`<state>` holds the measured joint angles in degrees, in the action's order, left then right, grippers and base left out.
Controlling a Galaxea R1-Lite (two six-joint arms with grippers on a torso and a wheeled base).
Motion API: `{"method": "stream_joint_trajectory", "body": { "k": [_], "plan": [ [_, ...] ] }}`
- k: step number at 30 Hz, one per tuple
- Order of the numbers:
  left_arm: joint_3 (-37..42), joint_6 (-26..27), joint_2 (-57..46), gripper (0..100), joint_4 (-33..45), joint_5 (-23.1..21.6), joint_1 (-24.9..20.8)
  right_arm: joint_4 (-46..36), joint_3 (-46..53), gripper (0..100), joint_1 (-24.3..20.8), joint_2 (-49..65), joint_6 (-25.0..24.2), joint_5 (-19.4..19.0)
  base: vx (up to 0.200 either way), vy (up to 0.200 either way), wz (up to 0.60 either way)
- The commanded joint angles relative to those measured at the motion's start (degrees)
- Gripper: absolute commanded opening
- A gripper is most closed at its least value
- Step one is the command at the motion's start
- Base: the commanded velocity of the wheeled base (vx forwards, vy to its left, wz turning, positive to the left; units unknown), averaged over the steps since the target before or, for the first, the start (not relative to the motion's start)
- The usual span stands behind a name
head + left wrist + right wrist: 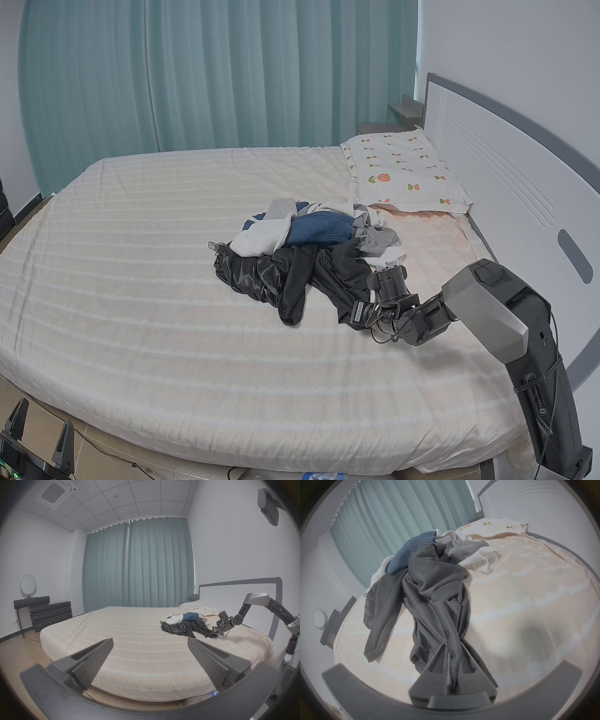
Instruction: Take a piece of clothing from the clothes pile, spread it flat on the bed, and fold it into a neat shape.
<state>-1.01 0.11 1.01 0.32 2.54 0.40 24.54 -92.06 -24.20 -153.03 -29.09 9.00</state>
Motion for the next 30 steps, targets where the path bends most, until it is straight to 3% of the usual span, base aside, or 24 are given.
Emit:
{"method": "stream_joint_trajectory", "body": {
  "k": [1,7,8,9,14,19,24,26,27,28,30],
  "plan": [
    [0.92,-0.11,-1.01,100,-0.05,0.01,0.04,1.92,10.15,0,-0.41,8.62,-4.22,-1.97,0.0,0.0,0.0],
    [-2.59,-1.52,-0.75,100,-1.9,-0.16,-0.05,11.76,23.24,0,-0.41,14.86,-6.42,-3.2,0.0,0.0,0.0],
    [-12.0,-5.56,5.14,100,-4.18,-0.34,-0.14,14.66,26.94,0,-0.5,16.36,-6.68,-3.2,0.0,0.0,0.0],
    [-14.98,-7.14,8.92,100,-4.1,-0.78,-0.14,15.89,28.69,0,-0.59,17.06,-6.68,-3.2,0.0,0.0,0.0],
    [-15.07,-2.13,23.95,100,-4.01,-4.65,-0.05,20.72,37.66,0,-2.08,21.02,-7.83,-2.32,0.0,0.0,0.0],
    [-16.21,-3.1,41.0,100,-9.46,-8.25,-0.31,28.02,47.41,0,-2.17,24.27,-8.35,-2.14,0.0,0.0,0.0],
    [-16.3,-4.77,57.35,100,-15.79,-9.74,-5.5,32.33,53.74,0,-1.99,25.85,-8.53,-2.23,0.0,0.0,0.0],
    [-18.32,-11.36,69.3,100,-22.03,-9.48,-10.86,36.46,58.05,0,-1.82,26.29,-8.53,-2.23,0.0,0.0,0.0],
    [-18.5,-11.8,69.92,100,-22.38,-9.48,-11.12,36.72,58.23,0,-1.82,26.29,-8.53,-2.23,0.0,0.0,0.0],
    [-20.79,-17.69,77.74,100,-26.86,-8.6,-14.2,39.71,60.77,0,-1.91,26.2,-8.53,-2.23,0.0,0.0,0.0],
    [-23.95,-22.35,85.12,100,-29.85,-6.23,-17.19,42.17,62.62,0,-1.99,25.76,-8.53,-2.23,0.0,0.0,0.0]
  ]
}}
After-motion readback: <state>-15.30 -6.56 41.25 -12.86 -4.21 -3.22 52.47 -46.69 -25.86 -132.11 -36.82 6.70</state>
